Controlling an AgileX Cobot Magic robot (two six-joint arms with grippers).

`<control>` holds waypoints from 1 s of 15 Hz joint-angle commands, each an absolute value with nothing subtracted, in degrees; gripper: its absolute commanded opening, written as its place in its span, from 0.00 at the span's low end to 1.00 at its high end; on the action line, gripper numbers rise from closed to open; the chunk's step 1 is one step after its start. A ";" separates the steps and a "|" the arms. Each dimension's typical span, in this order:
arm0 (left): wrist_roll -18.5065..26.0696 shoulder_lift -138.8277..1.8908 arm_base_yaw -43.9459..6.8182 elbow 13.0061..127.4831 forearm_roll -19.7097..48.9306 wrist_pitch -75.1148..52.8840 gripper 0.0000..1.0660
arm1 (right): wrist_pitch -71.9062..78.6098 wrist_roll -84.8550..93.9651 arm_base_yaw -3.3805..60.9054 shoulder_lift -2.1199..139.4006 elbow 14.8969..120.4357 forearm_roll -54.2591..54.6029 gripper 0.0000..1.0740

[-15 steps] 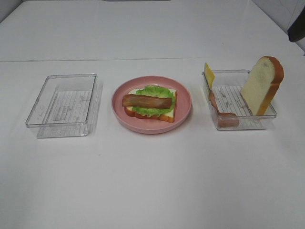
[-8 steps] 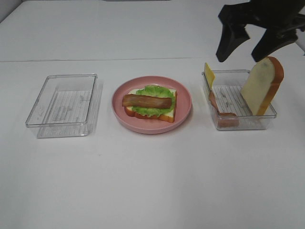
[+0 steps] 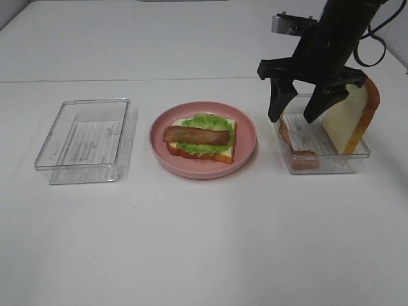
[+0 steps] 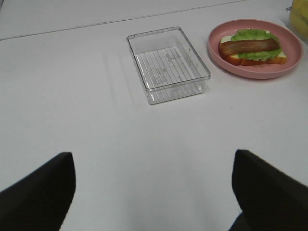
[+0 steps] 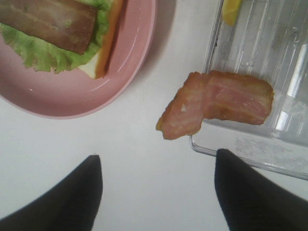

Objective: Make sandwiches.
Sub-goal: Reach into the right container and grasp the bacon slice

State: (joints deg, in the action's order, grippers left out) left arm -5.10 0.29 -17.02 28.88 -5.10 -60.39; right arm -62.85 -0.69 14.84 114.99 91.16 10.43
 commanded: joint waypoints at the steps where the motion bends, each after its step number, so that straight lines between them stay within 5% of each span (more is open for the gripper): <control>1: -5.44 1.66 -17.07 28.65 -5.44 -60.05 0.79 | -60.79 -0.92 14.90 117.28 91.67 10.37 0.59; 15: -5.44 1.66 -17.07 28.65 -5.44 -60.05 0.79 | -57.70 -0.46 14.90 120.78 91.67 8.25 0.45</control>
State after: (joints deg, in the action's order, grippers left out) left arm -5.10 0.29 -17.02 28.88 -5.10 -60.39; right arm -57.52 -0.69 14.84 120.38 91.44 8.08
